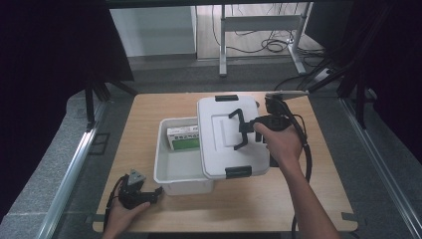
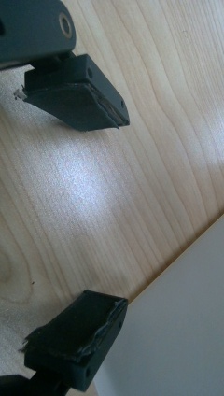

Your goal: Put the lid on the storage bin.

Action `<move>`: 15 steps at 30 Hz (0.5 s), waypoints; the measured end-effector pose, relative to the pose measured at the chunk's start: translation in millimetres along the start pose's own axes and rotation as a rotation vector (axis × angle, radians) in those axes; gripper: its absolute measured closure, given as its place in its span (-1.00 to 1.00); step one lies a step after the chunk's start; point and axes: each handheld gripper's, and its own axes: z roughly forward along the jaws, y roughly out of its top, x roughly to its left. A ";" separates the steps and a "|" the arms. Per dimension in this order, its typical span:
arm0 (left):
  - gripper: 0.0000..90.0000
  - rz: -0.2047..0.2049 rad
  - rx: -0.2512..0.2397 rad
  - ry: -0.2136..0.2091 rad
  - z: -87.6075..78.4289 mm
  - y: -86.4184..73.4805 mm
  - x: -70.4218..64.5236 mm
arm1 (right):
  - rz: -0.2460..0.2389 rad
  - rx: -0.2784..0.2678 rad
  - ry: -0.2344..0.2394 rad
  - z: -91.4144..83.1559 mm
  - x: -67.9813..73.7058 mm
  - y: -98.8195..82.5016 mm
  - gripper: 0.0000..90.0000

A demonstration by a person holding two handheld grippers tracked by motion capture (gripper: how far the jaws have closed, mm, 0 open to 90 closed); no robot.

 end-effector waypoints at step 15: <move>-0.73 0.000 0.000 0.000 0.0 0.0 0.0 | 0.009 0.023 0.027 15.1 15.8 1.0 0.89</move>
